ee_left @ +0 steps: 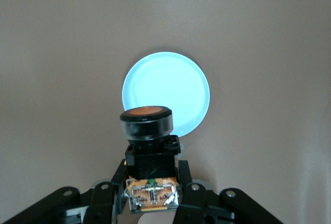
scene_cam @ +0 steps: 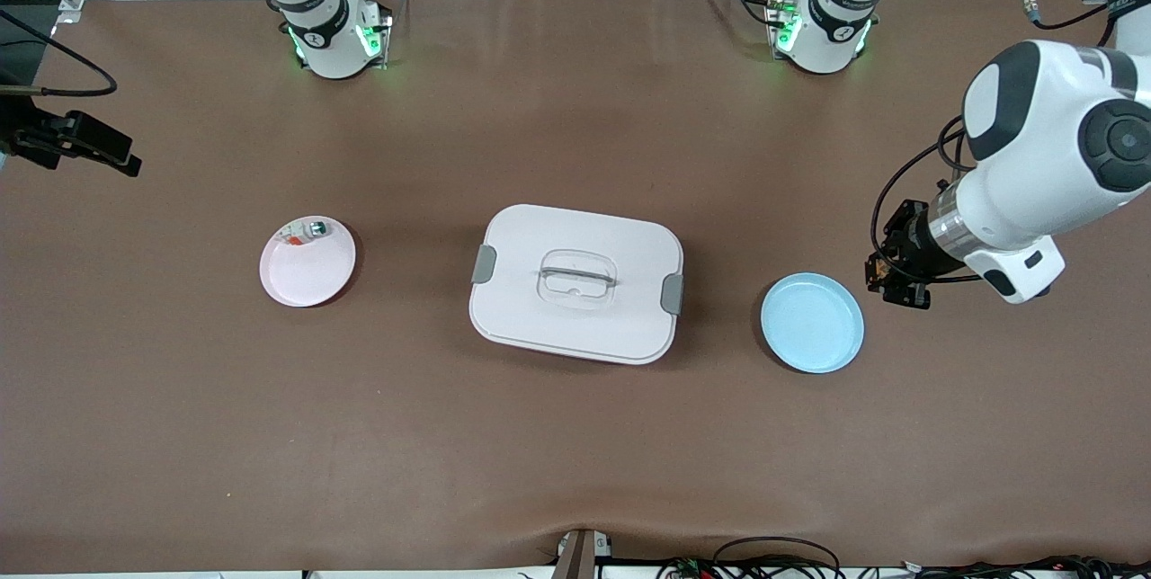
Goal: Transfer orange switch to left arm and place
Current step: 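Carry the switch with the left gripper over the light-blue plate, then lower the switch with the left gripper onto the light-blue plate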
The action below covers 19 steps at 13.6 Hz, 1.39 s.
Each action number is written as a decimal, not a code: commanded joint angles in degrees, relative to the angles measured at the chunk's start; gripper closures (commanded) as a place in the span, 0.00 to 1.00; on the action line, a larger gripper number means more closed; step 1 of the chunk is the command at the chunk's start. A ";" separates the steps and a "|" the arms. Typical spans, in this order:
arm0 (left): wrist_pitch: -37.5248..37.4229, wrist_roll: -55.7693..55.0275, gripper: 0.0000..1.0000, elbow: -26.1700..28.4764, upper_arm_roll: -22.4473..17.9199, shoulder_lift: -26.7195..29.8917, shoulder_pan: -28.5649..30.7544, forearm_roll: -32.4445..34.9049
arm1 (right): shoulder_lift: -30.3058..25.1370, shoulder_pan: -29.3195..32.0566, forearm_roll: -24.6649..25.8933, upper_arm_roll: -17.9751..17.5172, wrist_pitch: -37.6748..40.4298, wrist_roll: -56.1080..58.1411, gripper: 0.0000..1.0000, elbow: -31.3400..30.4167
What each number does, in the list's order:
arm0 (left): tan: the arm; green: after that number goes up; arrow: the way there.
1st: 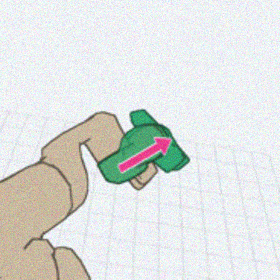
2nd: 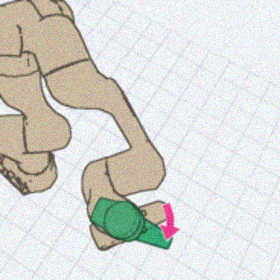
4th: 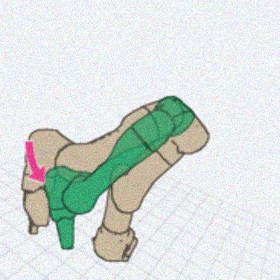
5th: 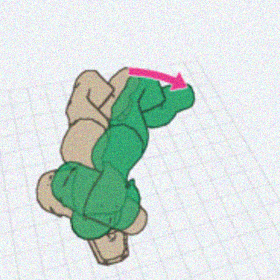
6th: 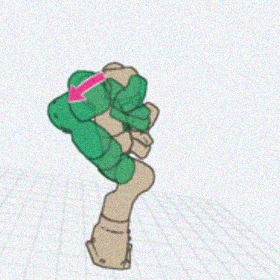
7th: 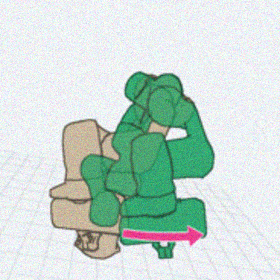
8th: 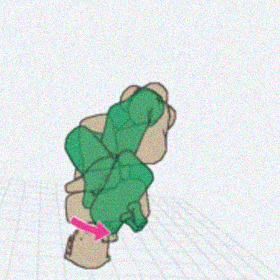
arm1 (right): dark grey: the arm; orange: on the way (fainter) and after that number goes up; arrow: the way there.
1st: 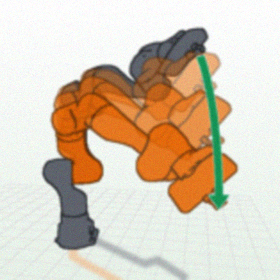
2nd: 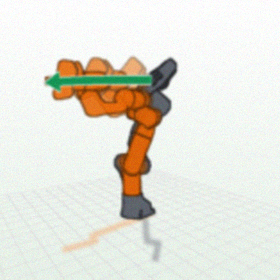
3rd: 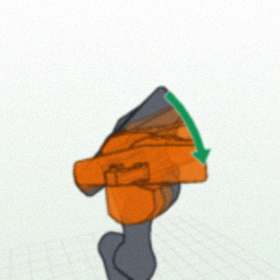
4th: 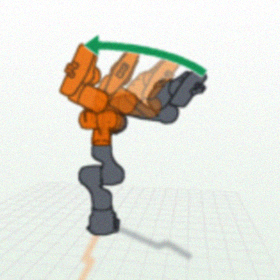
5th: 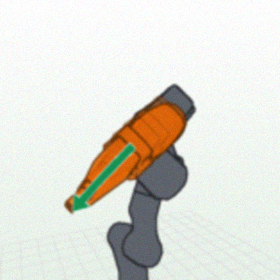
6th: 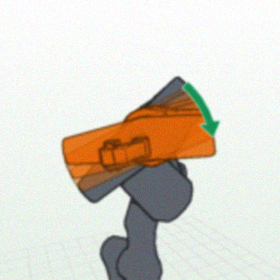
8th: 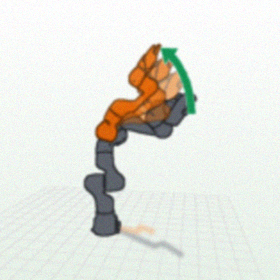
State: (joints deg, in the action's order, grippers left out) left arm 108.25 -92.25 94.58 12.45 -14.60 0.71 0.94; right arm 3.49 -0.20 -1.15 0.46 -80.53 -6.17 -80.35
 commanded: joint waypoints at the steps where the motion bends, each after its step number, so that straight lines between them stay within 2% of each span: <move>1: 2.75 -1.62 1.00 2.80 0.20 0.10 -0.09 2.14 | -1.82 0.64 -3.49 0.24 -0.86 0.20 0.00 -1.74; 5: 6.97 -1.71 1.00 6.05 0.20 -0.51 0.00 2.14 | -2.00 1.08 -3.95 0.24 -0.77 0.37 0.00 -1.39; 9: 8.99 -3.63 1.00 6.14 0.20 -3.06 -0.18 2.66 | -2.08 0.73 -2.89 0.24 -0.50 2.21 0.00 -0.42; 11: 10.14 -7.40 1.00 6.14 0.29 -5.17 -0.36 6.43 | -2.08 0.91 -2.45 0.33 -0.59 4.15 0.00 -0.51; 13: 12.24 -8.47 1.00 6.05 0.29 -6.93 -0.44 6.62 | -2.08 0.91 -2.19 0.33 -1.20 4.15 0.00 -0.42; 16: 14.79 -9.27 1.00 6.05 0.29 -9.04 -0.44 6.71 | -2.00 -0.32 3.60 -0.46 -1.82 3.89 0.00 -0.33; 19: 16.99 -9.27 1.00 6.05 0.29 -11.50 -0.62 6.80 | -2.00 -0.24 3.44 -0.20 -1.91 3.54 0.00 -0.25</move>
State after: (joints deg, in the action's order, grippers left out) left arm 123.72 -100.16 100.86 12.56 -24.85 0.37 6.31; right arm 2.34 -0.23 0.95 0.33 -82.31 -2.67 -80.25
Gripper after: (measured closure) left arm 0.590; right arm 0.000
